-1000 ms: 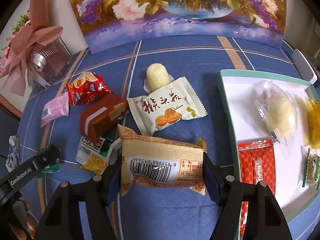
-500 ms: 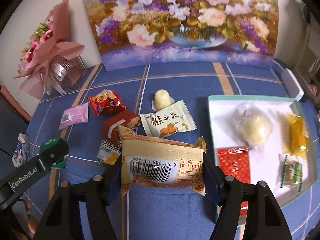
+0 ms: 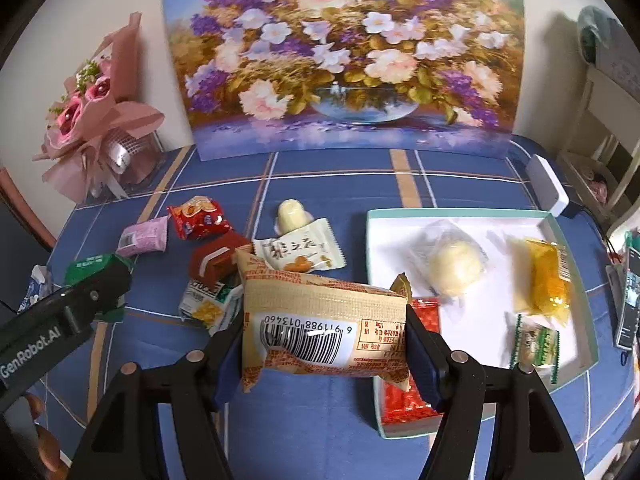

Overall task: Organize snacks
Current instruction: 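Carry both packs into the white tray and open both tools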

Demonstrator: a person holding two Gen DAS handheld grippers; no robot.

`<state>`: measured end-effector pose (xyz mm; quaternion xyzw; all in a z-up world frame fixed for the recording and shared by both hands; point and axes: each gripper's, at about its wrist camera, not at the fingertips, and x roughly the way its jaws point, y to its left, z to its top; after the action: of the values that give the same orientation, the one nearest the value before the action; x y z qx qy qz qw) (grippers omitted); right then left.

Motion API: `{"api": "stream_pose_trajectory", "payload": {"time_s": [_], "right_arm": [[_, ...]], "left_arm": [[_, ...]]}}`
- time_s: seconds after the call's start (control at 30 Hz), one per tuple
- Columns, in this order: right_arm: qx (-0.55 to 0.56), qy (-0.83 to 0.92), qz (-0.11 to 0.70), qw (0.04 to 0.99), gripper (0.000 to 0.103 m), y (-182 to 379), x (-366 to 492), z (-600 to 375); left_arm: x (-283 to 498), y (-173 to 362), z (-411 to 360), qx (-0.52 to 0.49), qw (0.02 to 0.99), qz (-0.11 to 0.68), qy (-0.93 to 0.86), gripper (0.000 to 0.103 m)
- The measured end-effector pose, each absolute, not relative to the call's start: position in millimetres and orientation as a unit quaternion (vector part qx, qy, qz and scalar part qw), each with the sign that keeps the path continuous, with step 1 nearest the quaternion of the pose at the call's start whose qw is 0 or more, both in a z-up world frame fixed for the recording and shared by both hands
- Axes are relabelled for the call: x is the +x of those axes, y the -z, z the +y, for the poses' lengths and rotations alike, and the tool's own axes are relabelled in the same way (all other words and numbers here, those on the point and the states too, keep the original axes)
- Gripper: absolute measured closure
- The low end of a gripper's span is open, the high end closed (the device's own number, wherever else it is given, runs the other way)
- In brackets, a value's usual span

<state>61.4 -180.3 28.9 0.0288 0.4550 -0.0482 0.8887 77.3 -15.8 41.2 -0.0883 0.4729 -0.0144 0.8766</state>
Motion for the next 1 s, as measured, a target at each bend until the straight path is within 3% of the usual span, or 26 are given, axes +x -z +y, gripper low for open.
{"api": "stream_pose_trajectory", "payload": {"time_s": [1.0], "right_arm": [[0.116, 0.151, 0.457, 0.869, 0.031, -26, 44, -323]], "left_arm": [[71, -47, -142, -0.036, 0.872, 0.477, 0.099, 0.035]]}}
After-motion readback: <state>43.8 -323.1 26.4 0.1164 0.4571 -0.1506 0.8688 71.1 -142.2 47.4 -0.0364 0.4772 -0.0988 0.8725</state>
